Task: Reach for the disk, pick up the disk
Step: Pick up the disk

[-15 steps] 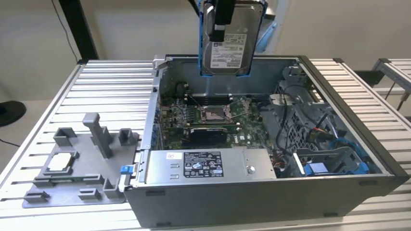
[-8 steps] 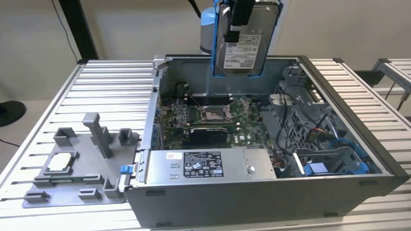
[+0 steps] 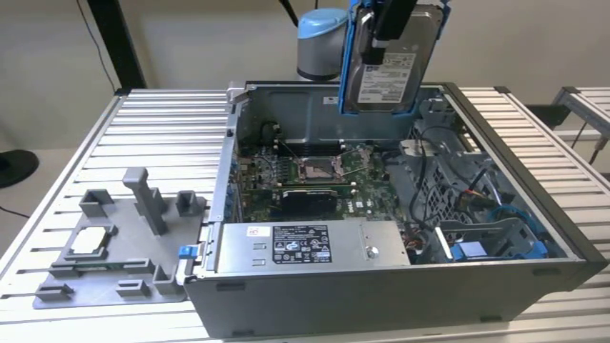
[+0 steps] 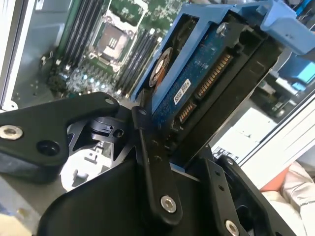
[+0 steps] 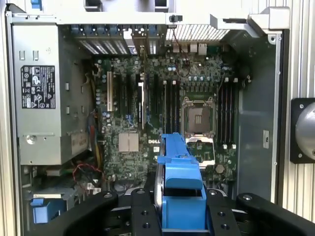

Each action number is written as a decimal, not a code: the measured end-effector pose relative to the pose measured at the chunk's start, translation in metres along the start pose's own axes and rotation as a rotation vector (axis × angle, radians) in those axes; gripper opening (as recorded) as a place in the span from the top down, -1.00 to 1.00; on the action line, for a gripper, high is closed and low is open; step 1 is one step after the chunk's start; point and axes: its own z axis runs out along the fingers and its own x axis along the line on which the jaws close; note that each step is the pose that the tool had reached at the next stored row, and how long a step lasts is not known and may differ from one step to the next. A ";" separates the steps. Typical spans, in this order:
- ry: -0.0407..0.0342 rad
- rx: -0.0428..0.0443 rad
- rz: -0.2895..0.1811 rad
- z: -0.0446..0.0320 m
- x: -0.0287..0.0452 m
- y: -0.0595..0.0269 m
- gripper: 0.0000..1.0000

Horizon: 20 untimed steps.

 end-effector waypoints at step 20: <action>0.0000 0.0000 0.000 0.0016 0.0025 -0.0908 1.00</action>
